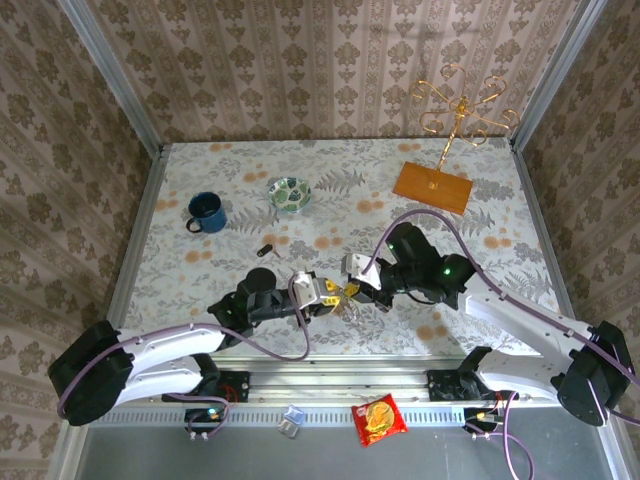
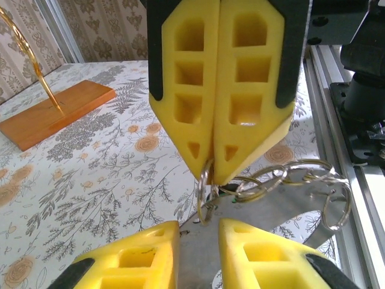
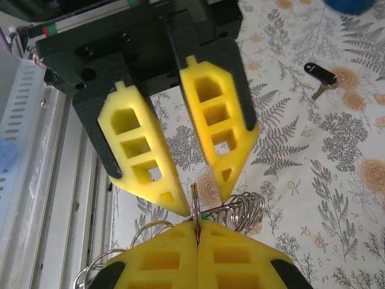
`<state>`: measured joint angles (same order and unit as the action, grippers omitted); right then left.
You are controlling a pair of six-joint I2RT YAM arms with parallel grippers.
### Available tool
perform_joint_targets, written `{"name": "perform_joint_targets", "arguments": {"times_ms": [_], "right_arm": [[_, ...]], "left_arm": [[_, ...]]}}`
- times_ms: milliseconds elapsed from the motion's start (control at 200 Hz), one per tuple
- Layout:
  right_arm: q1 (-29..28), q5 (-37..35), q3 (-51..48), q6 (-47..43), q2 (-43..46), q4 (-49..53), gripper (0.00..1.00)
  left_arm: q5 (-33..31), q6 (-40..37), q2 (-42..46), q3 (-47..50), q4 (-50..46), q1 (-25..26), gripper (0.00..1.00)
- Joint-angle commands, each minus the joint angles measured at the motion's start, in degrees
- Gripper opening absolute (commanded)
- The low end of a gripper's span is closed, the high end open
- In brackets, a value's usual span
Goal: Put the keys on the keyring
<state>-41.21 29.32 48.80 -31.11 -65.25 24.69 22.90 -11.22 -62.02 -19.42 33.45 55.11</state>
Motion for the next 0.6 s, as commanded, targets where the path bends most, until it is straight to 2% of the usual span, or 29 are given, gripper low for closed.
{"name": "perform_joint_targets", "arguments": {"times_ms": [0,165,495,595], "right_arm": [[-2.0,-4.2,4.4,-4.6,-1.6,5.8,0.0],[-3.8,-8.5,7.6,-6.5,-3.2,9.9,0.0],[-6.8,-9.8,11.2,-9.1,-6.1,14.5,0.0],[-7.5,-9.4,11.5,-9.1,-6.4,14.1,0.0]], "left_arm": [[1.0,-2.2,0.2,-2.5,-3.0,0.3,0.25],[1.5,-2.4,0.4,-3.0,-3.3,0.3,0.24],[2.2,-2.7,0.5,-3.4,-3.9,0.2,0.19],[2.2,-2.7,0.4,-3.4,-3.6,0.2,0.14]]}}
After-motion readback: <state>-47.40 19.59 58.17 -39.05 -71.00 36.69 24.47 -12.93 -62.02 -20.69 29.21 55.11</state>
